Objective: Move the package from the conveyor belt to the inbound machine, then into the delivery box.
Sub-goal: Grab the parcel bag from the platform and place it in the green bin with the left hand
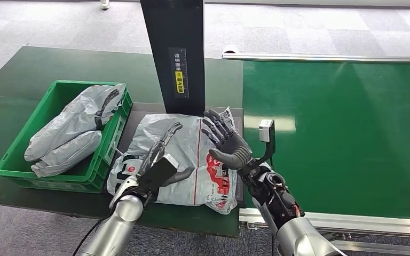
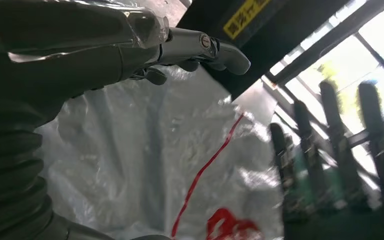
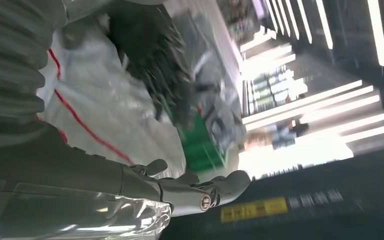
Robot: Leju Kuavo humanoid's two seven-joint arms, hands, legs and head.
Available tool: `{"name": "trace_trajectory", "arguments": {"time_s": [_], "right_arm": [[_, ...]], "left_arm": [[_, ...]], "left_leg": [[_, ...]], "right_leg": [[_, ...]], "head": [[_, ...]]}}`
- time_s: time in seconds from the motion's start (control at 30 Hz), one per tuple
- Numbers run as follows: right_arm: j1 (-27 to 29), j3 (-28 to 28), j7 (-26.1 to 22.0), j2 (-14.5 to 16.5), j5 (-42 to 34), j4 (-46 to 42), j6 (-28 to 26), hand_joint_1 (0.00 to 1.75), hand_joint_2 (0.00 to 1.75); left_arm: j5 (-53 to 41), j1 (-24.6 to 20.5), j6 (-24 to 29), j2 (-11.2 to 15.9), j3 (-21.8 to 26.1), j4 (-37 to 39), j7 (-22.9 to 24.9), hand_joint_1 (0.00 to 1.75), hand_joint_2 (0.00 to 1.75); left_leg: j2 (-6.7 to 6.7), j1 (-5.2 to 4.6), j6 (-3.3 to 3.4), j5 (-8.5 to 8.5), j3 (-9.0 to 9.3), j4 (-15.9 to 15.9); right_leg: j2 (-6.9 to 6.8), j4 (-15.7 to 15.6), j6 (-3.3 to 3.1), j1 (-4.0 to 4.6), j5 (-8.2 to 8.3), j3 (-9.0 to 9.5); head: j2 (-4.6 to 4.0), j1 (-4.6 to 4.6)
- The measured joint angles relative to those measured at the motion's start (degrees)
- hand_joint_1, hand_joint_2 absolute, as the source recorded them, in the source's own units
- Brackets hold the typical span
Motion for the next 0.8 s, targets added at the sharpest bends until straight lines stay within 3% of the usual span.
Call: {"name": "trace_trajectory", "arguments": {"time_s": [0.1, 0.27, 0.4, 0.53, 0.8], "right_arm": [[1.35, -1.27, -2.25, 0.02, 6.14, -5.09, -10.66, 0.0, 1.75], [3.88, -3.19, -4.02, 0.29, 14.45, -13.52, -22.83, 0.0, 1.75], [6.58, -5.17, -4.24, 0.87, 17.35, -20.61, -28.12, 0.0, 1.75], [8.42, -6.54, -3.88, 1.28, 17.61, -24.47, -28.69, 0.0, 1.75], [9.09, -7.3, 1.64, 1.38, 13.25, -23.24, -25.6, 0.0, 1.75]], "left_arm": [[-5.12, 0.37, -0.08, 0.08, -1.59, 2.06, 2.3, 0.0, 1.75], [-8.22, 0.07, -0.88, 0.02, -2.81, 4.13, 4.73, 0.0, 1.75], [-10.94, -1.69, -2.19, -0.35, -3.71, 7.0, 5.89, 0.0, 1.75], [-11.99, -3.78, -2.59, -0.97, -4.37, 10.68, 7.19, 1.72, 1.75], [-12.22, -6.16, -1.48, -1.61, -4.54, 14.98, 6.78, 1.75, 1.75]], "left_leg": [[0.03, 0.0, 0.0, 0.0, -0.01, 0.0], [0.01, 0.0, 0.0, -0.01, -0.01, 0.0], [-0.02, 0.0, 0.0, -0.01, 0.0, 0.0], [-0.05, -0.01, 0.01, 0.0, 0.0, 0.0], [-0.08, 0.0, 0.0, 0.0, 0.07, 0.0]], "right_leg": [[0.01, 0.0, 0.0, 0.0, 0.0, -0.02], [-0.02, 0.0, 0.0, 0.0, -0.01, -0.03], [-0.01, 0.0, 0.0, 0.0, -0.01, -0.01], [-0.02, 0.0, 0.0, -0.01, 0.0, 0.03], [-0.03, 0.0, 0.0, -0.01, 0.0, 0.1]], "head": [[0.0, 0.01], [0.0, -0.01], [0.0, 0.0], [0.0, 0.01], [0.0, 0.0]]}}
